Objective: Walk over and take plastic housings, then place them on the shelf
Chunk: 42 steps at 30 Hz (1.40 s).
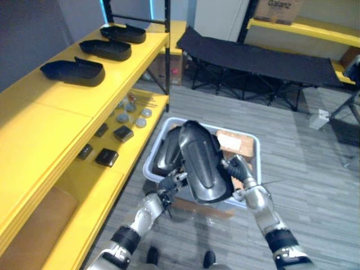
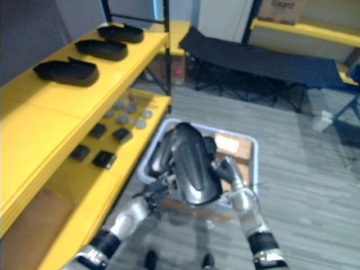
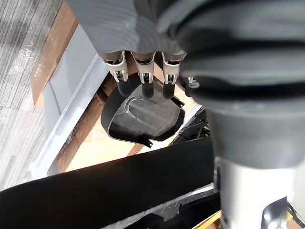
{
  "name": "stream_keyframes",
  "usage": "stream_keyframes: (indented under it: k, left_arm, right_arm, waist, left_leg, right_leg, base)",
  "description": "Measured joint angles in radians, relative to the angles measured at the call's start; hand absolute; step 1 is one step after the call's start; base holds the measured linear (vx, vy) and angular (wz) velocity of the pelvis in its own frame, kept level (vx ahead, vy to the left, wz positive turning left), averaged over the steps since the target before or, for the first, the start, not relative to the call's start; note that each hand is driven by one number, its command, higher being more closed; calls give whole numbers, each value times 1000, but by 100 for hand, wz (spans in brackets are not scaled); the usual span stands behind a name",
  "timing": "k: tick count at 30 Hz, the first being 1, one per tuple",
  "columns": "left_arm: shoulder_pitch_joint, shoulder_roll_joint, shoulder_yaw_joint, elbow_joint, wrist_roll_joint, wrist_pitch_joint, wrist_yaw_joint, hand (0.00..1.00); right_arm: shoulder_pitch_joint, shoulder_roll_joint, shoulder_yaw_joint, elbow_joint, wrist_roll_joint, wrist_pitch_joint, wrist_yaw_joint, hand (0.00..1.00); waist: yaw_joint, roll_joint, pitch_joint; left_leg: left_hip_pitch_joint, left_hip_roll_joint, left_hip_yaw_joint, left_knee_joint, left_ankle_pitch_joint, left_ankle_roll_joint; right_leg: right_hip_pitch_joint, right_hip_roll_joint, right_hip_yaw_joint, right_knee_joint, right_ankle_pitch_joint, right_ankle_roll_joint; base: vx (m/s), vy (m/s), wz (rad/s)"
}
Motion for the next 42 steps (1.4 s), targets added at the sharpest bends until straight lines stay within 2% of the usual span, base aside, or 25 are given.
stream_keyframes:
  k: [6,9,14,24,25,34,40,42]
  left_arm:
    - [3,2,2,-35,12,40,-79,0]
    - [2,7,-33,-76,16,65,-109,0]
    - [2,17,-85,-85,63,100,-113,0]
    - [2,40,-151,-83,131,107,-113,0]
    - [2,41,-154,-77,132,106,-114,100]
    - [3,59,-188,-56,135,81,-98,100]
    - [6,69,-186,-34,154,49,-61,100]
    - [11,72,-185,-34,180,20,-52,100]
  right_arm:
    - [1,0,0,0,-2,-2,0,100]
    - [1,0,0,3,-9,-22,0,100]
    - [1,0,18,8,-18,-41,0,100]
    - [-3,-1,53,30,-17,-50,4,100]
    - [-4,-3,64,30,-17,-50,5,100]
    - [-13,-3,84,30,-14,-51,25,100]
    - [-16,4,105,29,3,-59,25,100]
    - [-17,10,105,28,6,-63,24,100]
  waist:
    - [-1,0,0]
    - [-2,0,0]
    - [-2,0,0]
    - [-1,0,0]
    - [-1,0,0]
    - [-1,0,0]
    - [-1,0,0]
    - [-1,0,0]
  left_leg:
    - [0,-5,0,0,0,0]
    - [0,-12,1,0,0,1]
    - [0,-14,0,0,2,3]
    - [-2,-16,-1,0,5,6]
    - [-2,-16,-1,0,5,6]
    - [-2,-21,-3,0,5,7]
    - [-2,-22,-4,-1,6,8]
    - [-2,-22,-4,-1,6,8]
  right_leg:
    - [0,-5,0,0,1,3]
    - [1,-12,0,0,4,7]
    - [1,-14,-1,0,5,9]
    - [0,-15,-2,-1,4,9]
    - [0,-15,-2,-2,4,9]
    - [0,-15,-4,-3,4,9]
    - [0,-15,-4,-3,4,9]
    - [0,-15,-4,-3,4,9]
  base:
    - [0,0,0]
    - [0,0,0]
    - [0,0,0]
    - [0,0,0]
    - [0,0,0]
    - [0,0,0]
    - [0,0,0]
    - [0,0,0]
